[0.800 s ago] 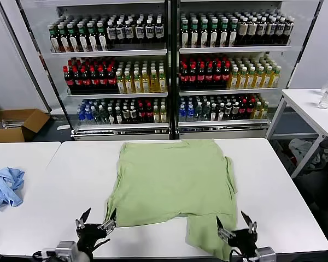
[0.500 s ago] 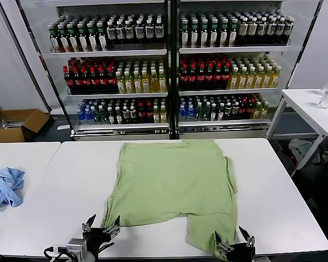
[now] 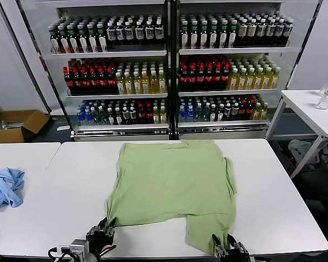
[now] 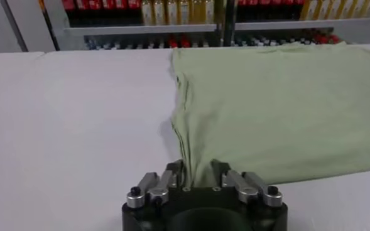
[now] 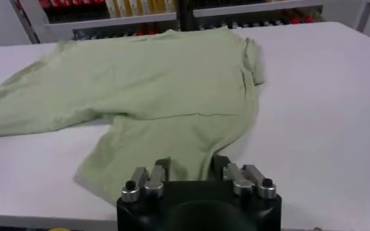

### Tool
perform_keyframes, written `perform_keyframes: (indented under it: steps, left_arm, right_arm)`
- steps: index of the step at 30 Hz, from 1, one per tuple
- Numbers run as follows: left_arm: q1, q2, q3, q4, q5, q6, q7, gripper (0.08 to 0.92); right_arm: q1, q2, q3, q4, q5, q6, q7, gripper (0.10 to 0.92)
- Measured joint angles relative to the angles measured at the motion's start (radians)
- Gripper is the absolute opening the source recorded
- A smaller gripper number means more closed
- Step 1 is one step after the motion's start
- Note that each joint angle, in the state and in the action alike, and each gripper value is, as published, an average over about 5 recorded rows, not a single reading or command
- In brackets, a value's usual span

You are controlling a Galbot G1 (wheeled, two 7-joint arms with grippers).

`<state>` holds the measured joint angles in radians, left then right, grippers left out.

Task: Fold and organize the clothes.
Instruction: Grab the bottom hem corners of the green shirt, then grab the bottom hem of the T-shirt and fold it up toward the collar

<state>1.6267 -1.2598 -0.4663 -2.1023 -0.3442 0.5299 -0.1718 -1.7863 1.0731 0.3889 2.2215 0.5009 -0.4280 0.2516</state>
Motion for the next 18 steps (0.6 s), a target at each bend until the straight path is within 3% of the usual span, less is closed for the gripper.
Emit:
perform_keyframes:
  steps: [4, 8, 18]
  left_arm:
    - [0.005, 0.004, -0.005, 0.000, -0.020, -0.012, -0.003, 0.179]
    - [0.013, 0.012, -0.015, -0.012, -0.042, -0.037, 0.001, 0.096]
    - [-0.015, 0.049, -0.043, -0.068, -0.132, -0.116, 0.016, 0.084]
  right_arm:
    - [0.015, -0.012, 0.014, 0.010, 0.012, 0.012, -0.008, 0.137]
    - [0.040, -0.028, 0.036, 0.029, 0.027, 0.030, -0.009, 0.105]
    - [0.185, -0.080, 0.056, 0.017, 0.086, 0.056, -0.007, 0.105]
